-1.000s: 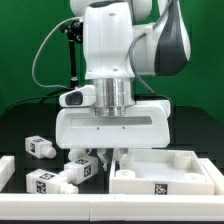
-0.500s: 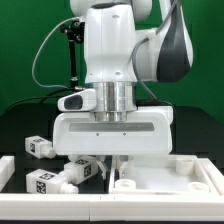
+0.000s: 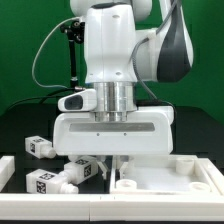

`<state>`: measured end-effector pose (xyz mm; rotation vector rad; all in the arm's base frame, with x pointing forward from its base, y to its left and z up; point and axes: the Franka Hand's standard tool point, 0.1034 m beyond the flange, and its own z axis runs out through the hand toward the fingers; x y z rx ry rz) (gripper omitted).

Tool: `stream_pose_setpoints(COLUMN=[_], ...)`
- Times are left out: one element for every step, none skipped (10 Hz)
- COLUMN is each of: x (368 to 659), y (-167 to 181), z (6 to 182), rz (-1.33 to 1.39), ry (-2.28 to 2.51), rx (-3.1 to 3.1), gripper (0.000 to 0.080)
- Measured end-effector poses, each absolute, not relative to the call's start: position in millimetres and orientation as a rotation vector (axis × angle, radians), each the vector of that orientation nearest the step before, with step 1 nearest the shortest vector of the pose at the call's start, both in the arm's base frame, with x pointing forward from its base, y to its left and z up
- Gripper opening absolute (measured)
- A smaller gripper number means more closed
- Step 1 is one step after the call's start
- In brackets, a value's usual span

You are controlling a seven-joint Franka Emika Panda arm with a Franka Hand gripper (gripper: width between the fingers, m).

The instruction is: Assemble one leg

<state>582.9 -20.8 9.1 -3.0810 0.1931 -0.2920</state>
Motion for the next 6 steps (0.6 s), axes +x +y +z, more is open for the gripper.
stream_pose_setpoints(x=[582,582,581,581,581,575], y=[-21,-22,-22,-22,-23,-33], z=[9.2,9.1,8.5,8.3,8.9,16.8], rz=[-0.270,-0.273,-0.271,-0.271,-0.271,-0.268], ry=[0.182,0.178,0.178,0.178,0.171,0.112], rx=[-3.089,-3.090,-3.090,-3.090,-3.091,-3.096], gripper=[0.0054,0.0057,0.0057,0.0276,0.0276,0.0465])
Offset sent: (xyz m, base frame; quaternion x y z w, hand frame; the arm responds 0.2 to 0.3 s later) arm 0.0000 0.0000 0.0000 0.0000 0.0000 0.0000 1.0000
